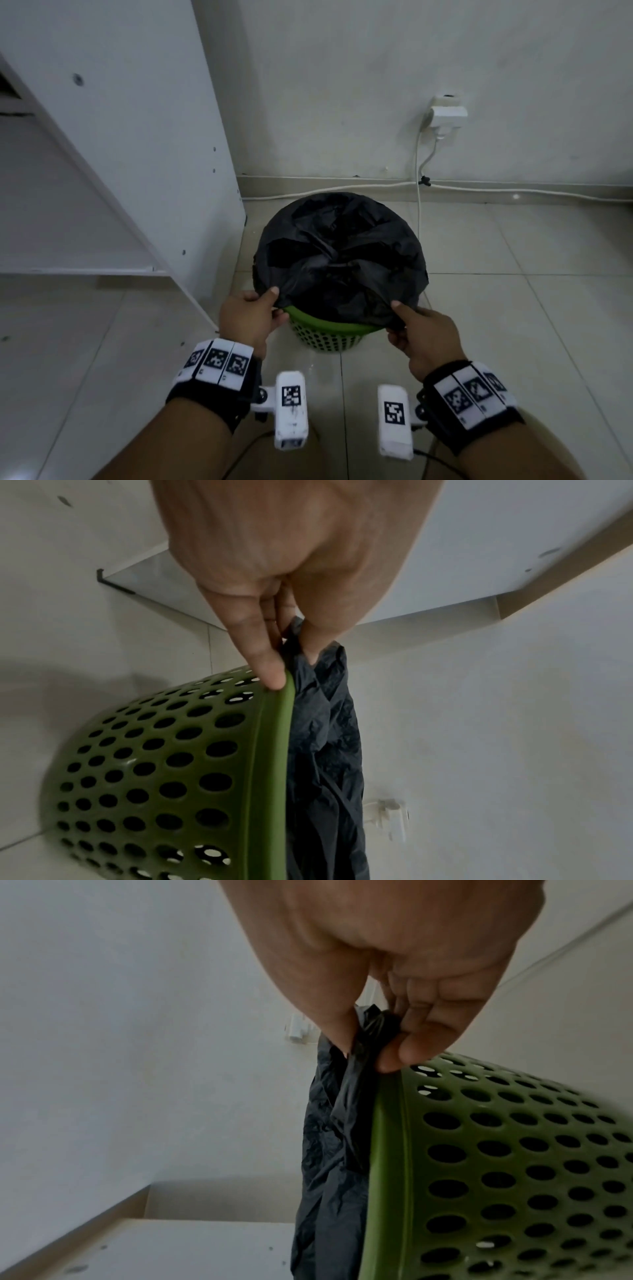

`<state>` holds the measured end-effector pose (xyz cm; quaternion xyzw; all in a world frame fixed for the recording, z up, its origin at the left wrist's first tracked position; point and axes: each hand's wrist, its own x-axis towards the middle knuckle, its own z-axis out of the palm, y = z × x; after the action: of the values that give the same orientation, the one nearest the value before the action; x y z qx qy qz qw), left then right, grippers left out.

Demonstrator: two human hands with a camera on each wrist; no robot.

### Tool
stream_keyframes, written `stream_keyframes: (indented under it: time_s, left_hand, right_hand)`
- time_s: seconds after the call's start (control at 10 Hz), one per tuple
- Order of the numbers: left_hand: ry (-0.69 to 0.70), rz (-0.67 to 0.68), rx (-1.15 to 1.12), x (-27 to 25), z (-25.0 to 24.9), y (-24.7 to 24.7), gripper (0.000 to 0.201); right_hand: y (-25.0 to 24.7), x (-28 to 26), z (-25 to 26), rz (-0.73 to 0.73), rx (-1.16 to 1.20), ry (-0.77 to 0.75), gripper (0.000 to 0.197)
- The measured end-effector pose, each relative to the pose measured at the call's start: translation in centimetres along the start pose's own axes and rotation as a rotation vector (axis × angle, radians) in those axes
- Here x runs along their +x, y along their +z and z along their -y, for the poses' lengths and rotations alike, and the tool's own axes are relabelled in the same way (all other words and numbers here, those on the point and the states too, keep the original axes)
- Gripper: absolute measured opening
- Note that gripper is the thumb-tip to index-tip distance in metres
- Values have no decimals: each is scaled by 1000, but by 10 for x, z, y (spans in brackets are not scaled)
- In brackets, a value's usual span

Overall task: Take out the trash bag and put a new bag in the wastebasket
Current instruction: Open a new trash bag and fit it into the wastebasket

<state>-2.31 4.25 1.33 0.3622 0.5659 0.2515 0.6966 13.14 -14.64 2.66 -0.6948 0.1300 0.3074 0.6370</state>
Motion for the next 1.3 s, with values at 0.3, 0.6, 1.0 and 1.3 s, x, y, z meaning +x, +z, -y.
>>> stream_keyframes:
  time_s: [0.3,0.6,1.0,1.3]
  left_hand:
    - [-249,228,-436,-1,-7,-5,26]
    - [-258,374,-423,0,12,-25,39]
    - [-158,28,99,97,5,-25,39]
    - [-191,323,151,119,-64,26,49]
  right_hand:
    - [-2,2,13,151,565,286,17]
    - [-26,14,-16,323,669,278,29]
    - [-30,85,2,26,289,123,20]
    - [-14,140,73,167,-33,48,33]
